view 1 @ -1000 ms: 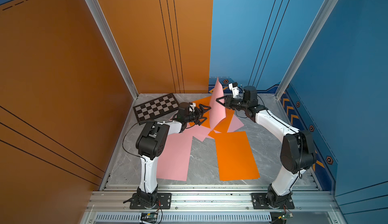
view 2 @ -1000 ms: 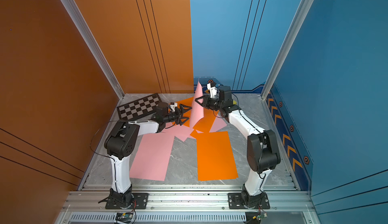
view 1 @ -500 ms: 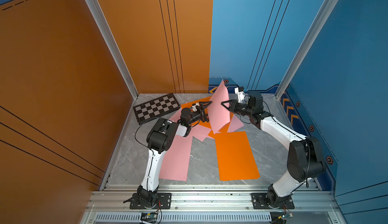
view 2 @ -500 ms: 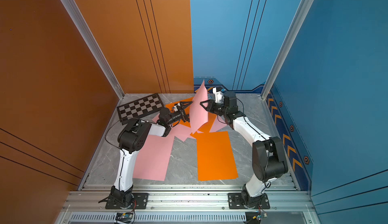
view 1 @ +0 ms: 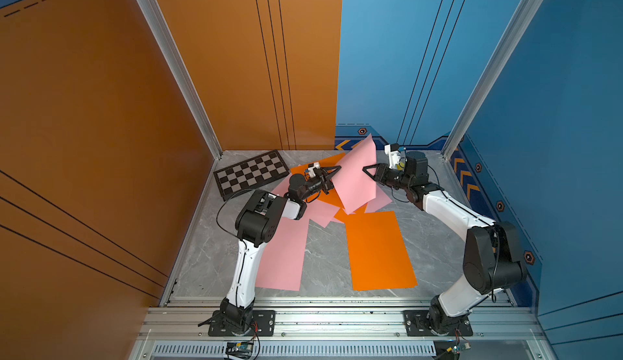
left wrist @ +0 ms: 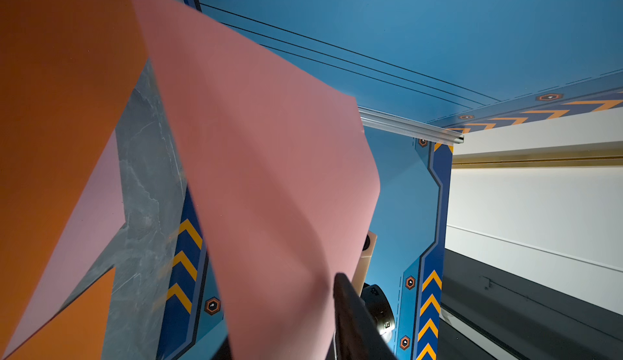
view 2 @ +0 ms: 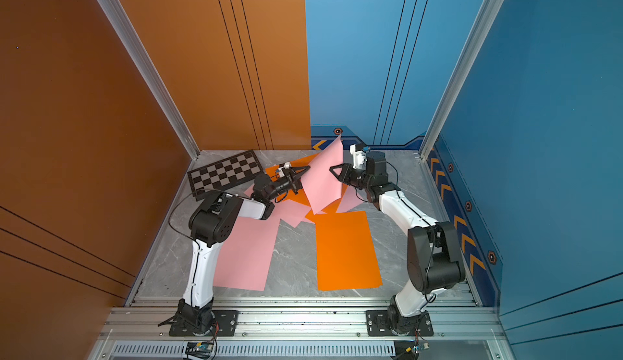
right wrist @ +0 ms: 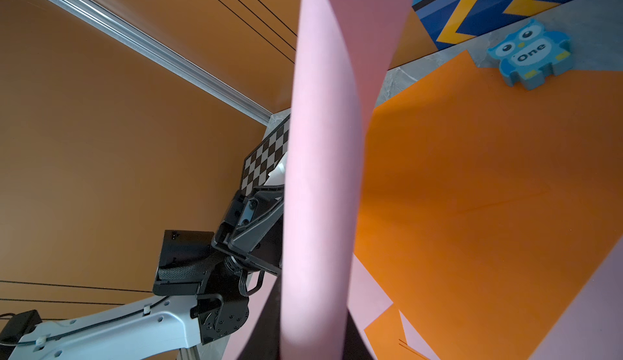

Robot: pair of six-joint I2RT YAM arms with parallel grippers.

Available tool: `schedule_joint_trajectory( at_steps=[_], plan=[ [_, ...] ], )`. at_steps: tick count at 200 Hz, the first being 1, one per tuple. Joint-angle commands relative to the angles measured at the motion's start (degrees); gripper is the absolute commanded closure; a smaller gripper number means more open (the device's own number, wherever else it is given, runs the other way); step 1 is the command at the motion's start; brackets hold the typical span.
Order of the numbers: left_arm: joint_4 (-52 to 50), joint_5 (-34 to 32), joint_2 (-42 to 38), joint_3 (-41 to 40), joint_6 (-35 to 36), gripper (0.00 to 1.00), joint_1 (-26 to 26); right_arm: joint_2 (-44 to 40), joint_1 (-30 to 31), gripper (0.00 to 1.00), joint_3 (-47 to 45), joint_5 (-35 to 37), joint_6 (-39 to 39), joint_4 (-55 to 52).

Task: Sort the scattered colored papers by color
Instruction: Pick up the colored paper.

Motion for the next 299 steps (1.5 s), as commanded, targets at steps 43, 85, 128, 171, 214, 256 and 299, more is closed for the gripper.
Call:
schedule_joint_trajectory(
  at_steps=[43, 85, 128, 171, 214, 256, 299],
  plan=[
    [-4.6, 3.5, -5.2, 0.5, 6.4, 0.87, 0.2, -3.0, -2.0, 0.74, -3.8, 0.8, -1.6, -0.7],
    [-7.7, 5.5, -7.1, 2.2, 9.7, 0.95, -0.7, -3.7, -3.6, 0.64, -5.8, -0.4, -0.2, 1.2],
    [-17.6, 8.9, -11.5, 3.8, 18.5, 0.97, -1.4, -4.9, -6.7, 0.23, -7.6, -0.7, -0.6, 0.0],
    [-48.7, 14.3, -17.2, 9.1, 42.1, 1.0, -3.1, -4.9, -13.1, 0.13, -11.1, -3.7, 4.3, 3.6],
    [-111.8, -3.7, -19.2, 29.5, 83.1, 1.0, -7.7, -5.2, -13.9, 0.05, -12.9, -5.6, 5.2, 7.1],
    [-119.3, -8.8, -24.1, 33.8, 89.9, 1.0, -8.8, -2.8, -13.8, 0.01, -16.2, -12.2, 14.5, 25.1],
    [-120.1, -8.0, -29.2, 35.8, 93.1, 1.0, -9.6, 4.0, -12.8, 0.0, -20.4, -17.1, 30.6, 57.0]
  ],
)
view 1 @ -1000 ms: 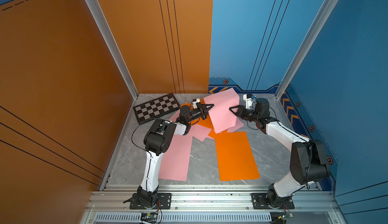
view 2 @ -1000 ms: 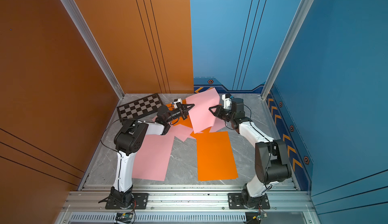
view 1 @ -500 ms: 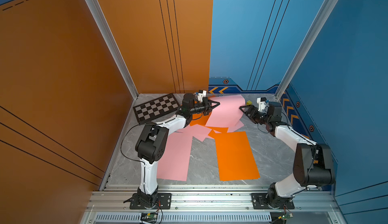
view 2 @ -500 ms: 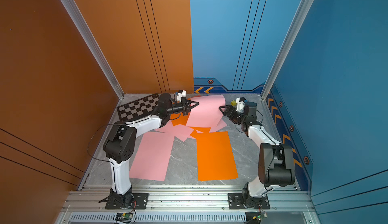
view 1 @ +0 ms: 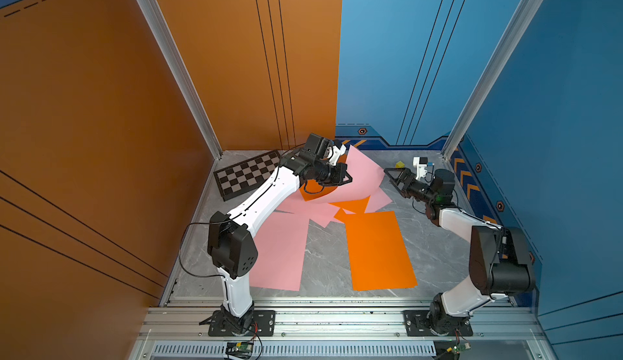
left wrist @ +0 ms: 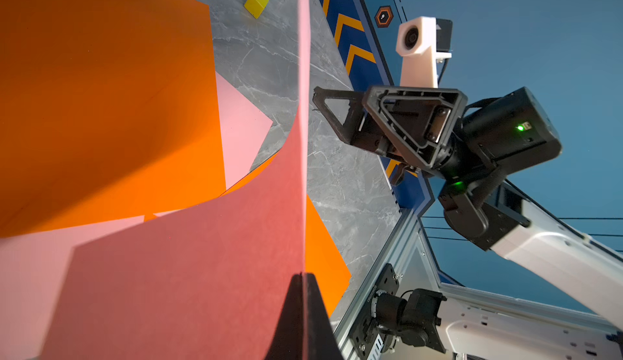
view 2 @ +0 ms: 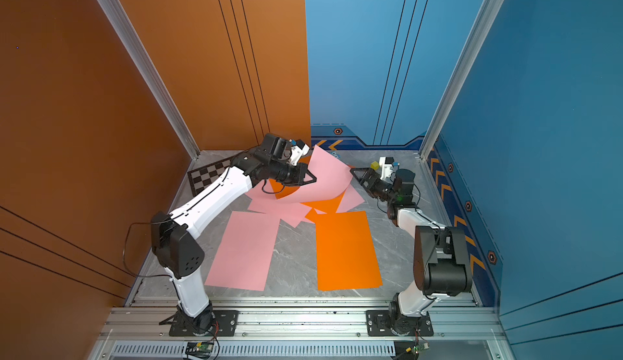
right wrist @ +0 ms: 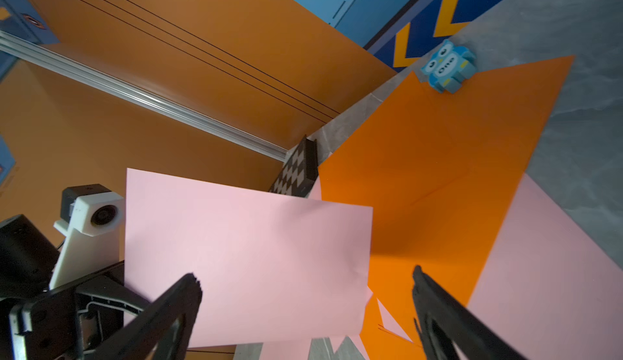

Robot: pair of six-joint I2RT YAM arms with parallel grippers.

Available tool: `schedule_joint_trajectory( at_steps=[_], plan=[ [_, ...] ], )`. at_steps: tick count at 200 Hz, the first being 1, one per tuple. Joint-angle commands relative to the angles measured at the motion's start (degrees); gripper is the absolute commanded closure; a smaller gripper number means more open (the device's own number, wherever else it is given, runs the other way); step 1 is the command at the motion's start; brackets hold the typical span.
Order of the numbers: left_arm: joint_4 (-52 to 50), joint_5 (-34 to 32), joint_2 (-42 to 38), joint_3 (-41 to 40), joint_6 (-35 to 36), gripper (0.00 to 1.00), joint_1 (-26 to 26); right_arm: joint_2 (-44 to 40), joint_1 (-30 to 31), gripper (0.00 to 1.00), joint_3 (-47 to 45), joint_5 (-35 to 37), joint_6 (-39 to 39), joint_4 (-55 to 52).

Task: Sort the scattered colored papers by color
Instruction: Pick up the colored paper.

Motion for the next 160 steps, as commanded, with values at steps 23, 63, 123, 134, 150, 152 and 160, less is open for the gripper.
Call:
schedule_joint_trajectory(
  at_steps=[23, 63, 123, 134, 150, 152, 160],
  plan=[
    [-5.0, -3.0, -7.4, 2.0, 8.1, 1.0, -1.0, 6.8, 1.5, 0.0, -2.3, -6.3, 18.6, 37.3],
    [-5.0, -3.3, -10.9, 1.3, 8.4, 1.0, -0.8, 6.0, 5.9, 0.02, 0.9, -7.1, 18.1, 37.4],
    [-4.9, -5.5, -11.5, -2.2, 5.9, 1.0, 3.4, 3.2, 9.3, 0.4, 4.4, -7.9, 22.4, 37.3],
    [-4.9, -5.7, -11.6, -2.7, 5.4, 1.0, 4.4, 2.7, 9.2, 0.49, 4.3, -8.0, 22.9, 37.3],
    [-4.8, -5.8, -12.0, -3.2, 4.9, 1.0, 5.6, 2.2, 9.2, 0.57, 4.2, -8.1, 23.1, 37.3],
    [-4.8, -5.9, -12.0, -3.2, 4.8, 1.0, 5.7, 2.1, 9.2, 0.58, 4.2, -8.1, 23.2, 37.3],
    [-4.8, -5.5, -12.0, -3.4, 4.7, 1.0, 6.1, 2.1, 9.3, 0.61, 4.3, -8.0, 23.4, 37.3]
  ],
)
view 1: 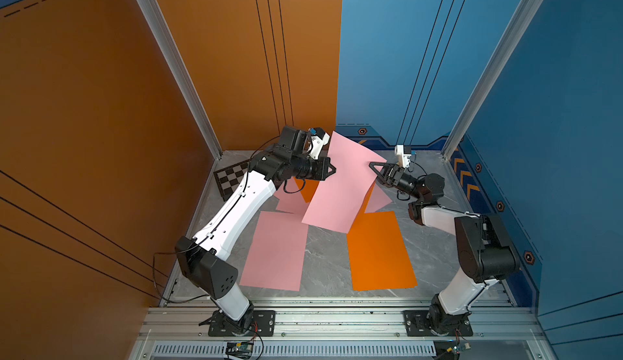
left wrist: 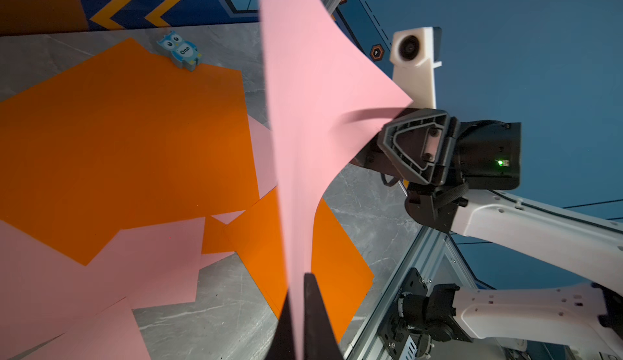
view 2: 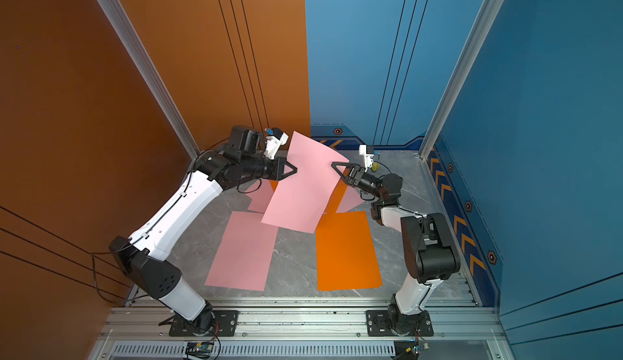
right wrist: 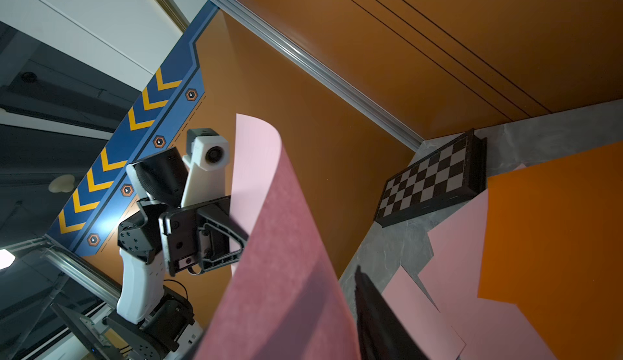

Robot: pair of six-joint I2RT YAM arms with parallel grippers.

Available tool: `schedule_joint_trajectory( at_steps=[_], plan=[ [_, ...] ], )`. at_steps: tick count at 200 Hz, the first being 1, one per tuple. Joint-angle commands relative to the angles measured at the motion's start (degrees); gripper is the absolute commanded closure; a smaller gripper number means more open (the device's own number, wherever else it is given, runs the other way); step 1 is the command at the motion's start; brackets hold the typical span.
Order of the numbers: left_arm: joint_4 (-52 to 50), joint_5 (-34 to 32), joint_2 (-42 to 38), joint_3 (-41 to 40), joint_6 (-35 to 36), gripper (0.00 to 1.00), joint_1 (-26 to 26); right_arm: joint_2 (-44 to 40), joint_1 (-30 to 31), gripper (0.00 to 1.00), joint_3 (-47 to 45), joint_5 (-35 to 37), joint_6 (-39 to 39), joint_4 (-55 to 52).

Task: Sort the scattered colored papers by color
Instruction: Pick up the colored paper.

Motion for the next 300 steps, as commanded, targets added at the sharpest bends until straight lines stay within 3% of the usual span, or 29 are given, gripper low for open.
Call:
schedule_joint_trajectory(
  at_steps=[1, 65, 82, 100, 117, 132, 140, 166, 216, 276, 300],
  plan=[
    [-0.8, -0.7, -1.0, -0.9, -0.9, 1.0, 1.4, -1.9, 0.0, 0.61, 1.1, -1.0, 1.2, 2.1],
    [-0.7, -1.0, -2.9, -3.1, -1.5, 1.0, 2.3, -1.3, 1.2, 0.91, 2.5, 0.4, -2.1, -3.6],
    [-0.7, -1.3, -3.9, -4.1, -1.7, 1.0, 2.7, -2.5, 2.0, 1.0, 3.2, 1.0, -7.8, -12.3],
    [-0.7, -1.7, -5.2, -5.9, -2.0, 1.0, 3.2, -5.3, 3.8, 1.0, 5.2, 2.7, -18.7, -28.7],
    [-0.7, -2.7, -6.7, -8.5, -2.3, 0.85, 3.8, -8.5, 6.0, 1.0, 8.7, 6.5, -32.5, -48.6],
    [-0.7, -4.5, -8.5, -11.6, -2.9, 0.61, 4.8, -10.6, 8.3, 1.0, 13.0, 12.4, -44.2, -65.7],
    [-0.8, -5.7, -9.7, -13.5, -3.3, 0.41, 5.7, -11.0, 9.3, 1.0, 15.2, 14.9, -48.3, -71.8],
    [-0.8, -11.6, -15.0, -20.3, -5.6, 0.0, 9.8, -10.5, 11.5, 1.0, 20.8, 20.2, -54.2, -82.0],
    [-0.8, -16.3, -26.2, -34.4, -11.6, 0.02, 22.3, -9.6, 18.2, 1.0, 27.7, 31.3, -63.1, -94.0],
    [-0.7, -11.5, -34.7, -47.0, -15.6, 0.02, 37.4, -6.0, 28.2, 1.0, 33.7, 39.7, -68.0, -100.9],
    [-0.6, -8.6, -35.9, -50.1, -15.9, 0.02, 42.8, -4.1, 32.3, 1.0, 35.3, 39.9, -67.7, -101.4]
  ],
)
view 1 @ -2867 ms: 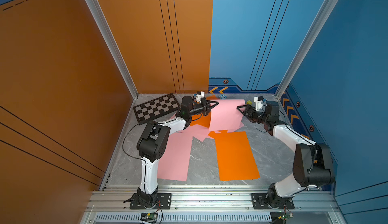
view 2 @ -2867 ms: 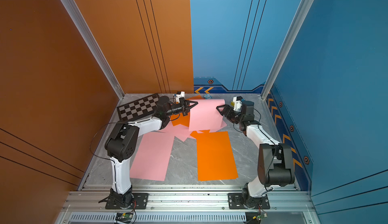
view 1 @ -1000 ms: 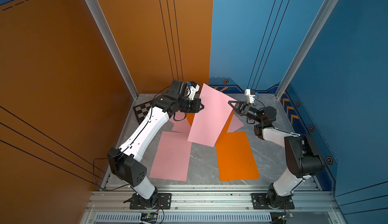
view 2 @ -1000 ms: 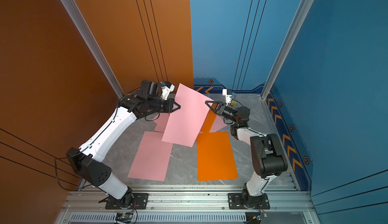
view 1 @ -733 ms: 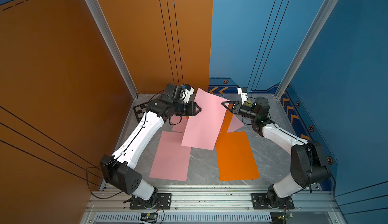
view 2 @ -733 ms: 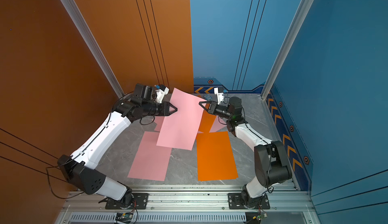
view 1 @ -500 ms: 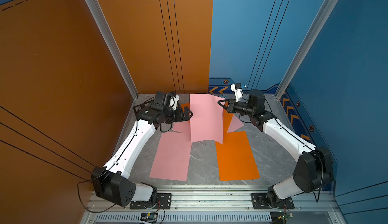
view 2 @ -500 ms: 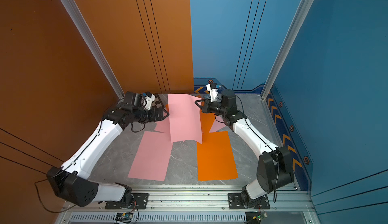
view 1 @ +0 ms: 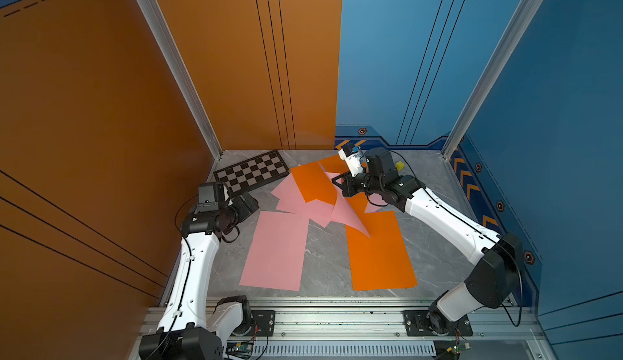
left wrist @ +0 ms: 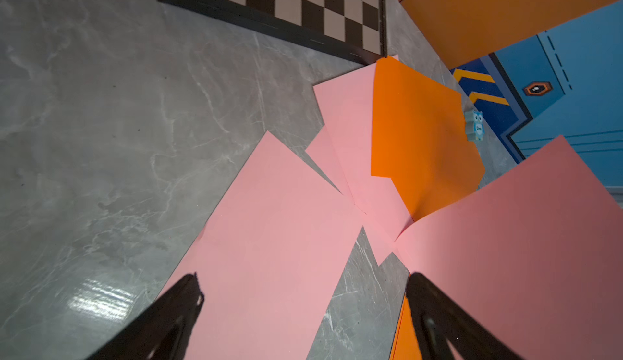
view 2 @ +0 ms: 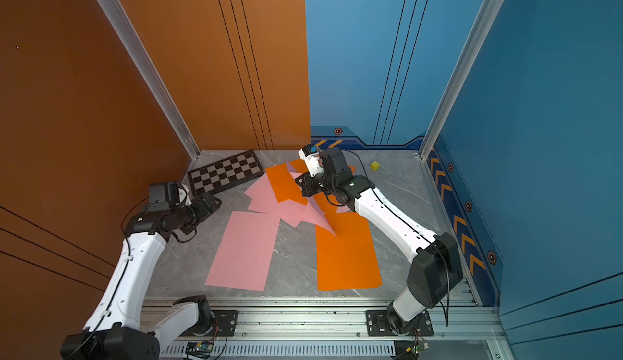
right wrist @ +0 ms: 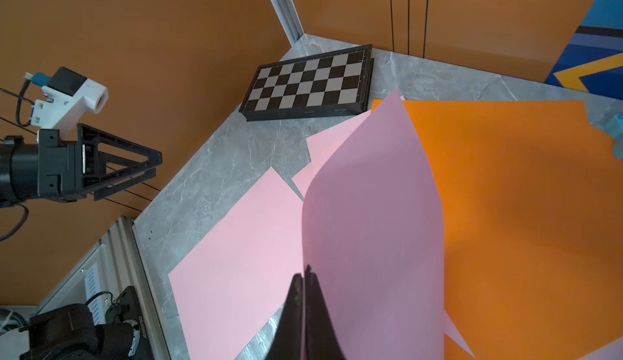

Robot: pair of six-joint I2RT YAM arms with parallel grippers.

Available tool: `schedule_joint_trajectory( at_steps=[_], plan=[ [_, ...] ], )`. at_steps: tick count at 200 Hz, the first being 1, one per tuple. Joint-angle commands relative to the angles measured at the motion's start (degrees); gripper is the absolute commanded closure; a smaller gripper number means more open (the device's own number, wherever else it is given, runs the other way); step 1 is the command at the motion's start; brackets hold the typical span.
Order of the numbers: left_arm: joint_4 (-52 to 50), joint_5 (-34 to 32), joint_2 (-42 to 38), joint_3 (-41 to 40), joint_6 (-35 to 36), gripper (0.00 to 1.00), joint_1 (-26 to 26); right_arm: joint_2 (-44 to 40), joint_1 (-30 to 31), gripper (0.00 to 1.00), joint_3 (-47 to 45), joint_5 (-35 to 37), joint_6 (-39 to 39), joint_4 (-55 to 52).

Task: Sort the scattered colored papers by color
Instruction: Pick up the colored paper, then place the colored paper.

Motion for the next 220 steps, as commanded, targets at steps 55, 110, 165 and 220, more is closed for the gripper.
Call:
schedule_joint_trajectory(
  at_steps=[55, 110, 165, 220],
  plan=[
    [-0.6, 12.1, -3.8, -6.3, -0.1, 0.02, 18.9, 7.7, 15.7, 1.0, 6.6, 1.6, 0.6, -3.2],
    [0.7, 13.5, -5.2, -9.4, -2.9, 0.02, 26.3, 9.2, 21.4, 1.0, 5.7, -6.4, 9.3, 5.9],
    [0.9, 12.9, -7.1, -10.7, -3.9, 0.02, 28.4, 1.5, 21.5, 1.0, 3.5, -8.0, 14.9, 14.2],
    [1.8, 13.2, -7.6, -11.7, -4.6, 0.02, 29.0, 1.2, 9.5, 1.0, -7.7, -13.0, 35.5, 34.9]
  ],
)
